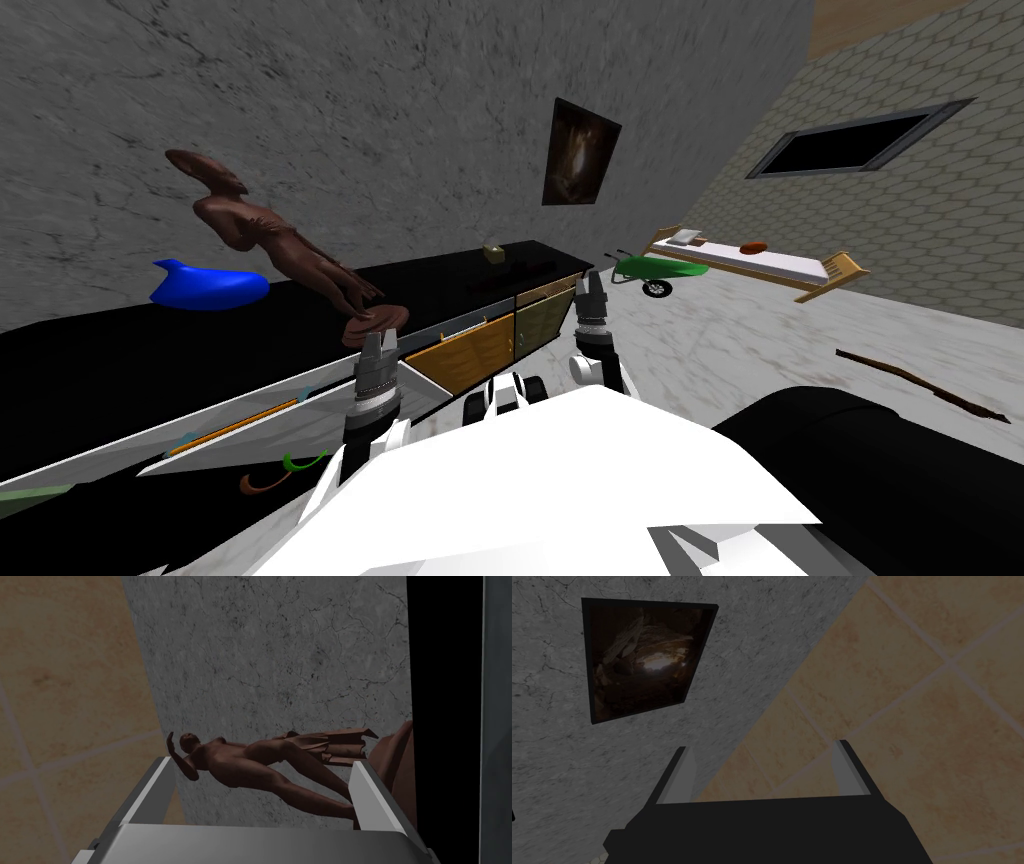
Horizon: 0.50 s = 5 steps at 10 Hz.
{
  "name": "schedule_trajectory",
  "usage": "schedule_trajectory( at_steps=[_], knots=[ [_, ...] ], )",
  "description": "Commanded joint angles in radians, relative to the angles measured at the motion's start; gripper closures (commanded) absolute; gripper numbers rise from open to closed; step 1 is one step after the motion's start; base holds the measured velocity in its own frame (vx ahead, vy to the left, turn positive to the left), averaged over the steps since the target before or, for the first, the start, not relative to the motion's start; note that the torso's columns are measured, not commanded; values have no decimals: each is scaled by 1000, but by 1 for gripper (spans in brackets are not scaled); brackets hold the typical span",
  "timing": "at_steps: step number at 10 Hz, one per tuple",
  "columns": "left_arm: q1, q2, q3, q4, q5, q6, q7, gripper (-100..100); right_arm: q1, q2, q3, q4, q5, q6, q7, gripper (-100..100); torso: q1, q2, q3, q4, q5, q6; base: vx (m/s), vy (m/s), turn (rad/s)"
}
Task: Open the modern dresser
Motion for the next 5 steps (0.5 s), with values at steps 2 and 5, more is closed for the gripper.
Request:
schedule_trajectory(
  at_steps=[2,5],
  knots=[
    [-13,-10,7,95,11,-53,3,-100,0,0,0,0,0,0,0,0,-2,-2,0,-3,2,2,32,-80,53],
    [-24,-21,14,165,21,-101,5,-100,0,0,0,0,0,0,0,0,1,-9,-4,-7,4,4,17,-68,26]
  ],
)
